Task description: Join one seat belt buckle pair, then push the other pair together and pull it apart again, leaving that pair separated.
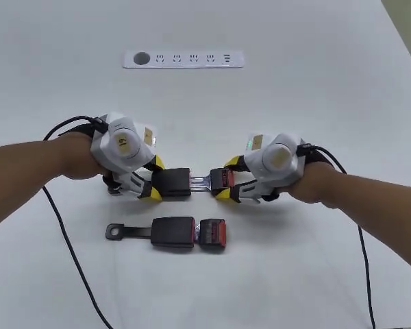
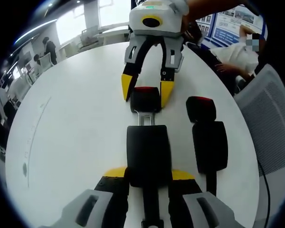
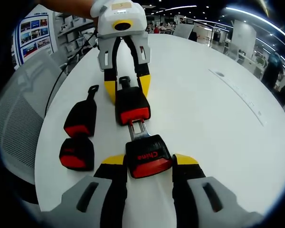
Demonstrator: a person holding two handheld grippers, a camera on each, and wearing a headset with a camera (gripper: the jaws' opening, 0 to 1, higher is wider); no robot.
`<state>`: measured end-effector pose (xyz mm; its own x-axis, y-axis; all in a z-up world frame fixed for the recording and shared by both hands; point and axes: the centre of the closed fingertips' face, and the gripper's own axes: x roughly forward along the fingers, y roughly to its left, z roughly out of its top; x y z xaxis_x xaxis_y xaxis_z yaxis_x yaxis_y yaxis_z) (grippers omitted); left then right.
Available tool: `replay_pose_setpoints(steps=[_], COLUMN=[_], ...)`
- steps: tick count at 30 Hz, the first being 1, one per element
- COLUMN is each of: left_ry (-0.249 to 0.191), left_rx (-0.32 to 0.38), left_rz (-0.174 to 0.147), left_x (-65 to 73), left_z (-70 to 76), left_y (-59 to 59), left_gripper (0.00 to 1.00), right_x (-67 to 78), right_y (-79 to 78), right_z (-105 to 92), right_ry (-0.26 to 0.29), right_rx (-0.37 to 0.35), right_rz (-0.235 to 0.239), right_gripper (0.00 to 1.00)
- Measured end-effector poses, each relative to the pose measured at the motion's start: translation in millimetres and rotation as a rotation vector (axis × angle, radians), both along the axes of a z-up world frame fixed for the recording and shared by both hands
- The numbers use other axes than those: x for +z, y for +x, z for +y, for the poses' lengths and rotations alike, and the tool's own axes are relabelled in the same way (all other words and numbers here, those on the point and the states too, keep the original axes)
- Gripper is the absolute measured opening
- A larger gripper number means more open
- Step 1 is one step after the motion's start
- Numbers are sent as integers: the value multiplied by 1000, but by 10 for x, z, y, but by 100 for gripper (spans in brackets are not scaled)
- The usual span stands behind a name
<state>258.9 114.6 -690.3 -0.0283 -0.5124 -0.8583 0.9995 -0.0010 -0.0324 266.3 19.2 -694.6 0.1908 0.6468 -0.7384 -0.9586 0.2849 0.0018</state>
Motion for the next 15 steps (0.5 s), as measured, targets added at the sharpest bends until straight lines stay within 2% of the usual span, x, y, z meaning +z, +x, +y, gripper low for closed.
replay_pose_setpoints(steps=[4,6,7,13,15], left_ry=[7,10,16,14,28], left_rx=[-11,-12,-18,-19,-27], left_rz=[-1,1,-2,-3,-4], left_x=[-5,-5,-7,-21,-33], left_z=[-5,-13,-15,-5,0], left_y=[-2,-6,-12,-10,-5], left_gripper=[32,32,32,32,31], right_x=[7,21,23,18,16], right_y=[-33,-54,-14,-38,-42], right_z=[42,125,110,136,145], right_ry=[1,14,1,2,4], right_rx=[15,13,17,3,1], right_rz=[0,6,-3,11,13], right_gripper=[35,35,35,35,34])
